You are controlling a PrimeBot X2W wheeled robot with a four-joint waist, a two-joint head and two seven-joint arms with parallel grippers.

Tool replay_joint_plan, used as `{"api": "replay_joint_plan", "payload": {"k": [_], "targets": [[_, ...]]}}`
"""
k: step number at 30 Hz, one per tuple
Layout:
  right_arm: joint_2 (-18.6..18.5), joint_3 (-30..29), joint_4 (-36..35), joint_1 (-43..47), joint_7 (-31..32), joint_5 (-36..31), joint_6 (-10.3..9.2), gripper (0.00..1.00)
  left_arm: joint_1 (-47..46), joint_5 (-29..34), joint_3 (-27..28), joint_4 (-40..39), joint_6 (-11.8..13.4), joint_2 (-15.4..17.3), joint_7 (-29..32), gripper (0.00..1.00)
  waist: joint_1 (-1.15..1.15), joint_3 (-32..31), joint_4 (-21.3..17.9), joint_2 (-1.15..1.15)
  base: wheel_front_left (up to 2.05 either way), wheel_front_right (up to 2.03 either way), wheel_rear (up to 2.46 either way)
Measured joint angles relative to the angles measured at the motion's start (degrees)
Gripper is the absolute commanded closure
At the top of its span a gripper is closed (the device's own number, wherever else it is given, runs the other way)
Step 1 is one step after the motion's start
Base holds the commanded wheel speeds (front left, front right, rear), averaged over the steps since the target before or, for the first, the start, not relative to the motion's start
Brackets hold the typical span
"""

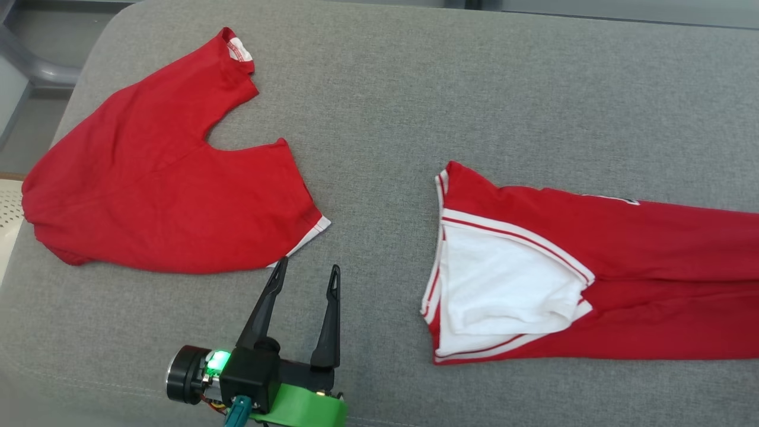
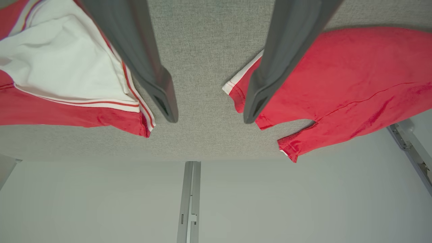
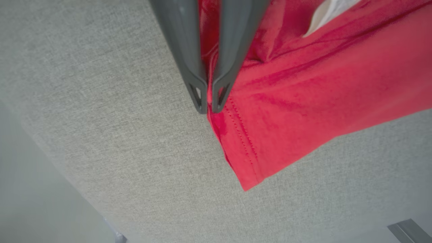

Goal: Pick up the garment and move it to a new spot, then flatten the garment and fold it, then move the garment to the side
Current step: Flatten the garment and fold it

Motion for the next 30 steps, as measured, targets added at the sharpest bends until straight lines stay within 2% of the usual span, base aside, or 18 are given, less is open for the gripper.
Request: {"api": "replay_joint_plan", "payload": {"k": [6, 11, 19, 24, 30], "targets": [[-4.3, -3.4, -3.9, -1.2, 1.3, -3.8, -0.02, 1.0, 0.0, 0.6, 0.5, -0.1, -0.5, -0.1, 0.0, 0.0, 0.0, 0.8, -1.9, 0.0, 0.0, 0.0, 0.0], [-4.0, -4.7, -13.6, -1.5, 5.2, -6.2, -0.02, 1.0, -0.1, 0.9, 1.0, 0.0, -0.8, -0.1, 0.0, 0.0, 0.0, 1.2, -3.5, 0.0, 0.0, 0.0, 0.0], [2.9, -5.6, -35.8, 2.6, 15.8, -10.7, -0.04, 1.0, -0.2, 0.9, 1.0, 0.5, -1.0, -0.1, 0.0, 0.0, 0.0, 0.2, -4.8, 0.0, 0.0, 0.0, 0.0], [7.4, -2.4, -50.1, 5.5, 21.8, -12.6, -0.04, 1.0, -0.2, 0.7, 0.8, 0.6, -1.0, -0.1, 0.0, 0.0, 0.0, -0.8, -4.8, 0.0, 0.0, 0.0, 0.0], [11.9, 3.5, -60.0, 6.7, 24.9, -15.4, -0.04, 1.0, -0.2, 0.5, 0.4, 0.7, -1.0, -0.1, 0.0, 0.0, 0.0, -1.5, -4.0, 0.0, 0.0, 0.0, 0.0]]}}
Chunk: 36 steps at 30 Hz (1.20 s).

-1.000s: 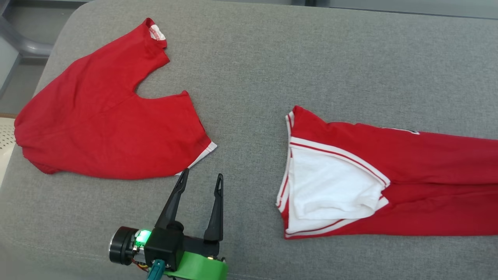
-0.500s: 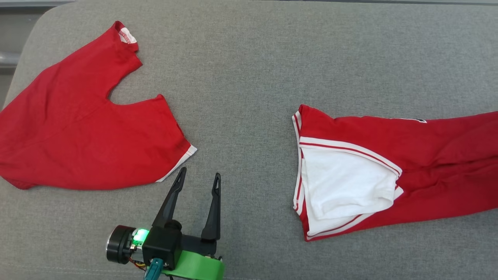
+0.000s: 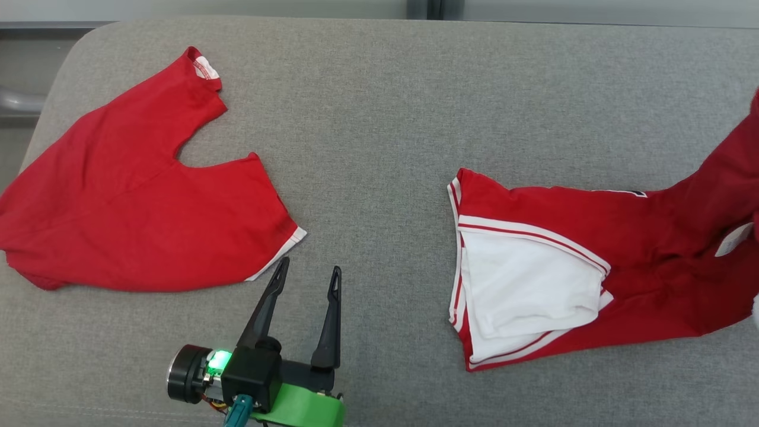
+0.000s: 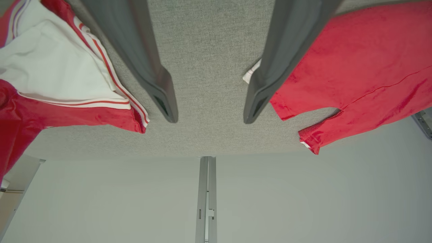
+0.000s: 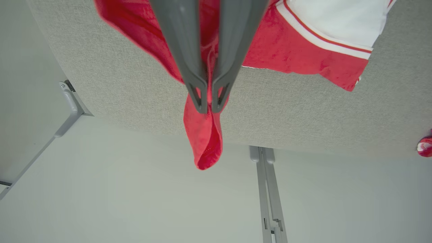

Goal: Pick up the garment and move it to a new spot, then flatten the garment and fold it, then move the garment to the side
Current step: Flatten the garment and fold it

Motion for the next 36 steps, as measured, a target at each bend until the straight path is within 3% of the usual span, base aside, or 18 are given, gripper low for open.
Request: {"api": "replay_joint_plan", "payload": {"k": [7, 13, 26, 28, 29, 36], "targets": [[4.9, 9.7, -3.6, 1.1, 0.5, -2.4, -0.01, 1.0, 0.0, -0.1, -0.4, 0.0, 0.2, 0.0, 0.0, 0.0, 0.0, -0.4, 1.8, 0.0, 0.0, 0.0, 0.0], [6.3, 17.4, -3.0, 1.7, 0.9, -3.0, -0.01, 1.0, 0.0, -0.6, 0.0, -0.2, 0.3, 0.0, 0.0, 0.0, 0.0, -0.6, 3.3, 0.0, 0.0, 0.0, 0.0], [8.2, 27.2, 7.4, 0.5, -0.6, -2.2, -0.02, 1.0, 0.0, -1.5, -0.2, -0.6, 0.4, 0.0, 0.0, 0.0, 0.0, -0.6, 5.6, 0.0, 0.0, 0.0, 0.0], [8.7, 27.7, 8.7, 0.2, -0.7, -2.2, -0.03, 0.48, 0.0, -1.6, -0.2, -0.6, 0.4, 0.0, 0.0, 0.0, 0.0, -0.6, 5.9, 0.0, 0.0, 0.0, 0.0], [8.9, 27.9, 9.1, 0.1, -0.8, -2.0, -0.03, 0.0, 0.0, -1.6, -0.2, -0.6, 0.4, 0.0, 0.0, 0.0, 0.0, -0.6, 6.1, 0.0, 0.0, 0.0, 0.0], [10.4, 26.5, 6.7, -1.9, -4.3, -1.1, -0.02, 0.0, 0.1, -1.6, 0.2, -0.5, 0.7, 0.0, 0.0, 0.0, 0.0, -1.1, 6.0, 0.0, 0.0, 0.0, 0.0]]}}
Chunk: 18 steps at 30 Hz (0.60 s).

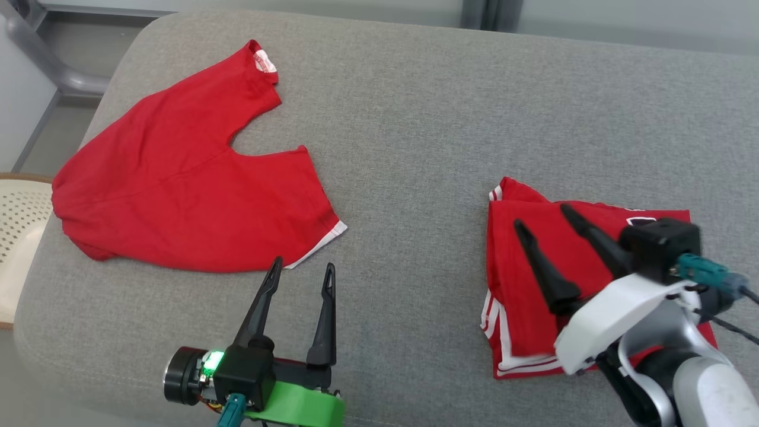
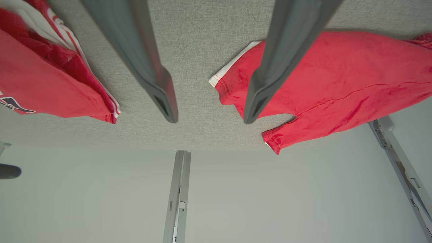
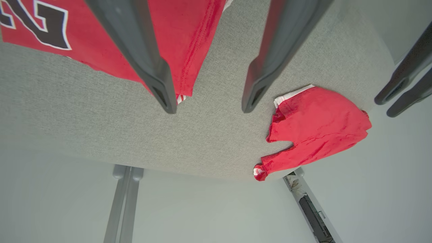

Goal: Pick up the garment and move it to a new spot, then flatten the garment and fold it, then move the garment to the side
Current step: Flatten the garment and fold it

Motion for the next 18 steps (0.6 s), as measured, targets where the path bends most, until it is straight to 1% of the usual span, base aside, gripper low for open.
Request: {"api": "replay_joint_plan", "payload": {"k": [2, 6, 7, 8, 10, 12, 13, 15, 18], "targets": [[0.0, -1.4, -0.3, -0.2, -1.2, 0.5, 0.0, 0.0, 0.0, 0.0, 0.0, 0.0, 0.0, 0.0, 0.0, 0.0, 0.0, -0.2, -0.4, 0.0, 0.0, 0.0, 0.0], [-2.5, -4.2, 0.5, -0.9, -6.0, 2.4, -0.01, 0.0, 0.1, -0.1, 0.6, -0.1, 0.2, 0.0, 0.0, 0.0, 0.0, -0.7, -1.6, 0.0, 0.0, 0.0, 0.0], [-3.5, -5.0, 1.1, -1.0, -8.2, 2.8, -0.01, 0.0, 0.1, -0.1, 1.0, -0.2, 0.2, 0.0, 0.0, 0.0, 0.0, -0.8, -2.1, 0.0, 0.0, 0.0, 0.0], [-3.7, -6.5, 2.1, -1.2, -10.6, 3.4, 0.0, 0.0, 0.1, -0.3, 1.3, -0.3, 0.3, 0.0, 0.0, 0.0, 0.0, -0.9, -2.5, 0.0, 0.0, 0.0, 0.0], [-5.2, -6.9, 4.3, -1.3, -15.5, 3.6, -0.02, 0.0, 0.1, -0.7, 2.1, -0.6, 0.6, 0.0, 0.0, 0.0, 0.0, -1.1, -3.4, 0.0, 0.0, 0.0, 0.0], [-5.7, -8.2, 8.1, -1.4, -21.4, 4.1, -0.02, 0.0, 0.2, -1.4, 3.0, -0.8, 0.8, 0.0, 0.0, 0.0, 0.0, -1.4, -4.6, 0.0, 0.0, 0.0, 0.0], [-6.5, -7.9, 9.7, -1.3, -24.0, 4.0, -0.02, 0.0, 0.2, -1.6, 3.4, -0.8, 0.8, 0.0, 0.0, 0.0, 0.0, -1.4, -5.0, 0.0, 0.0, 0.0, 0.0], [-7.1, -8.2, 14.0, -1.3, -30.6, 4.0, -0.03, 0.0, 0.3, -2.0, 3.9, -0.8, 0.8, 0.0, 0.0, 0.0, 0.0, -1.7, -6.2, 0.0, 0.0, 0.0, 0.0], [-7.8, -8.1, 20.4, -0.9, -37.9, 3.1, 0.0, 0.0, 0.8, -2.4, 4.7, -0.7, 0.6, 0.0, 0.0, 0.0, 0.0, -2.4, -7.8, 0.0, 0.0, 0.0, 0.0]]}}
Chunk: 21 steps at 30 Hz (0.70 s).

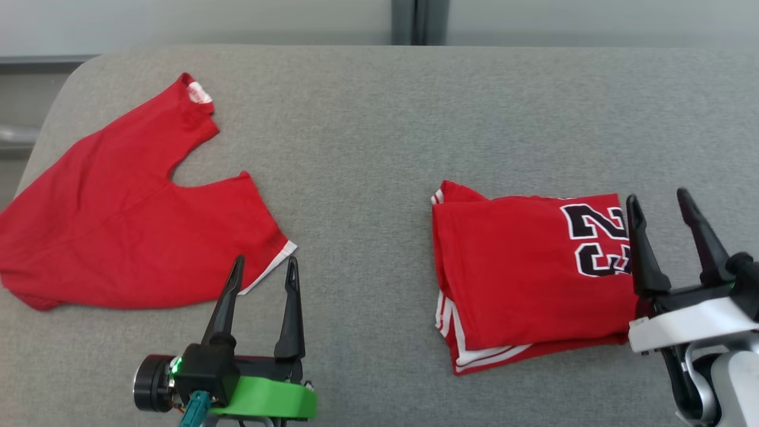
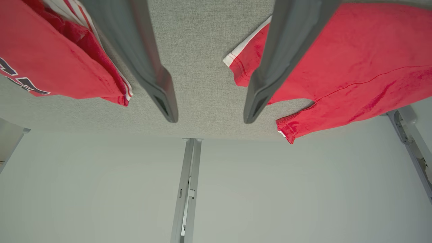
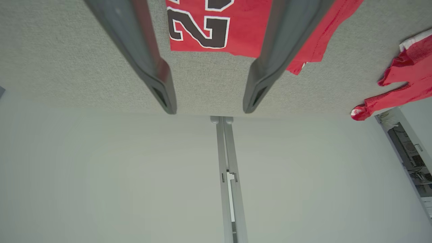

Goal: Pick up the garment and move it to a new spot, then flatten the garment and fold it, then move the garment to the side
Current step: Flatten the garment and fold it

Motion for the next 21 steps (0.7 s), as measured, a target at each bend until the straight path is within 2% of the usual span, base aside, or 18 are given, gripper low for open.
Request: {"api": "replay_joint_plan", "payload": {"k": [5, 11, 21], "targets": [[-1.3, 0.7, 6.0, 0.5, -2.8, -3.3, 0.0, 0.0, 1.5, -0.6, 0.9, 0.5, -0.5, 0.0, 0.0, 0.0, 0.0, -1.7, -2.1, 0.0, 0.0, 0.0, 0.0], [0.9, -0.6, 2.4, 2.6, -3.0, -7.3, 0.0, 0.0, 3.1, -0.5, 2.0, 1.2, -1.0, 0.0, 0.0, 0.0, 0.0, -4.1, -4.1, 0.0, 0.0, 0.0, 0.0], [3.5, 0.6, 1.2, 9.6, -3.0, -6.8, 0.0, 0.0, 7.2, 0.4, 3.7, 1.1, -1.3, 0.0, 0.0, 0.0, 0.0, -9.1, -5.3, 0.0, 0.0, 0.0, 0.0]]}}
